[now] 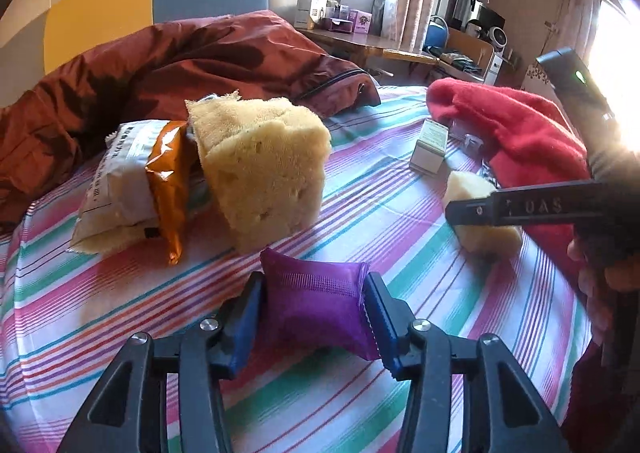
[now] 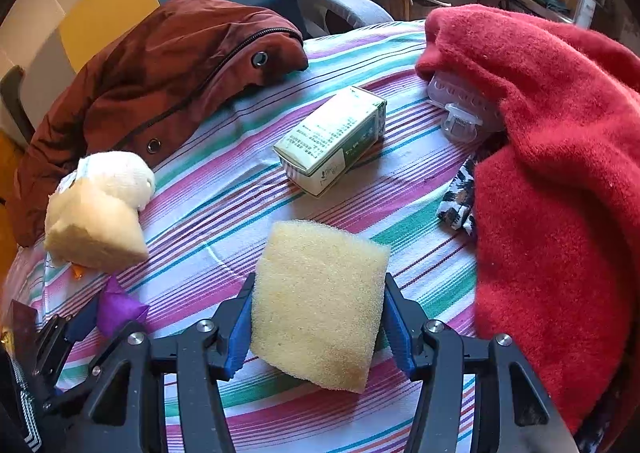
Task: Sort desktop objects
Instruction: 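Grasp the yellow sponge with the right gripper while the left gripper grasps a purple packet, then carry the purple packet into the tray with the left gripper while the right gripper drops the yellow sponge there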
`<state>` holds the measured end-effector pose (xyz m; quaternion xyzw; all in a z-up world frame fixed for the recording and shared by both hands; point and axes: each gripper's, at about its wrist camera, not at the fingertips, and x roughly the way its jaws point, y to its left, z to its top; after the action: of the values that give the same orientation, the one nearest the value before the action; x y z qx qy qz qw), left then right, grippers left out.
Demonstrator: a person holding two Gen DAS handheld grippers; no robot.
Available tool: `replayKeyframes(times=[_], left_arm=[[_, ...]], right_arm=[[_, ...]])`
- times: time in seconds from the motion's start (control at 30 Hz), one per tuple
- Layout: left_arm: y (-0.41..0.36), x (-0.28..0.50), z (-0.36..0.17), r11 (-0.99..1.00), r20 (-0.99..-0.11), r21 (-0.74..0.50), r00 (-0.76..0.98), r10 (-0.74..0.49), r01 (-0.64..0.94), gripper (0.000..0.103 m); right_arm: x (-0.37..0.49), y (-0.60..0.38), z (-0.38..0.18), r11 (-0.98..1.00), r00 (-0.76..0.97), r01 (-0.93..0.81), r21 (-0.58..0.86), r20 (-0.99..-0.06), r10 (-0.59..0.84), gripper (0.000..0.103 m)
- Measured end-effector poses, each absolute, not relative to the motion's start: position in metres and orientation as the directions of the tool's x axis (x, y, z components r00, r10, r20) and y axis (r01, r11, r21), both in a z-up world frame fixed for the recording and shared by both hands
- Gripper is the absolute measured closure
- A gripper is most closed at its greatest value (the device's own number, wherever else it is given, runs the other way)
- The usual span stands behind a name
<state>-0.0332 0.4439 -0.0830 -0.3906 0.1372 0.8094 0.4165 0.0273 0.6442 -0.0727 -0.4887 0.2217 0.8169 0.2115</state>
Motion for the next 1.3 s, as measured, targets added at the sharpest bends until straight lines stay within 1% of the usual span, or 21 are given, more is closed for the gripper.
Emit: replayKeyframes(times=[0.3, 0.5, 0.6, 0.77, 0.87, 1.0, 1.1, 1.3], left_arm=[[0.424, -0.010, -0.081, -0.607, -0.741, -0.046, -0.380, 0.553, -0.794, 0.055], [0.390, 0.000, -0.080, -0.624, -0.738, -0.096, -0.365, 0.568, -0.776, 0.055], [0.376, 0.006, -0.079, -0.626, -0.736, -0.100, -0.366, 0.570, -0.774, 0.055], [0.363, 0.012, -0.078, -0.618, -0.735, -0.107, -0.357, 0.576, -0.779, 0.055], [0.356, 0.013, -0.078, -0.620, -0.733, -0.119, -0.352, 0.582, -0.776, 0.055], [0.350, 0.017, -0.078, -0.621, -0.733, -0.122, -0.351, 0.582, -0.775, 0.055], [0.343, 0.023, -0.076, -0.609, -0.735, -0.128, -0.336, 0.588, -0.783, 0.056], [0.312, 0.036, -0.074, -0.609, -0.733, -0.204, -0.293, 0.614, -0.767, 0.056]], right_arm=[[0.017, 0.633, -0.075, -0.847, -0.411, -0.527, 0.071, -0.893, 0.181, 0.046], [0.011, 0.620, -0.082, -0.872, -0.389, -0.489, -0.027, -0.888, 0.246, 0.046], [0.015, 0.620, -0.081, -0.872, -0.380, -0.487, -0.034, -0.891, 0.248, 0.046], [0.013, 0.620, -0.073, -0.847, -0.296, -0.532, 0.011, -0.939, 0.174, 0.050], [0.021, 0.604, -0.063, -0.840, -0.355, -0.534, 0.100, -0.928, 0.115, 0.050], [0.034, 0.566, -0.057, -0.845, -0.371, -0.520, 0.122, -0.924, 0.094, 0.050], [0.046, 0.540, -0.055, -0.838, -0.397, -0.518, 0.169, -0.916, 0.060, 0.049], [0.082, 0.497, -0.049, -0.808, -0.446, -0.551, 0.211, -0.892, 0.071, 0.049]])
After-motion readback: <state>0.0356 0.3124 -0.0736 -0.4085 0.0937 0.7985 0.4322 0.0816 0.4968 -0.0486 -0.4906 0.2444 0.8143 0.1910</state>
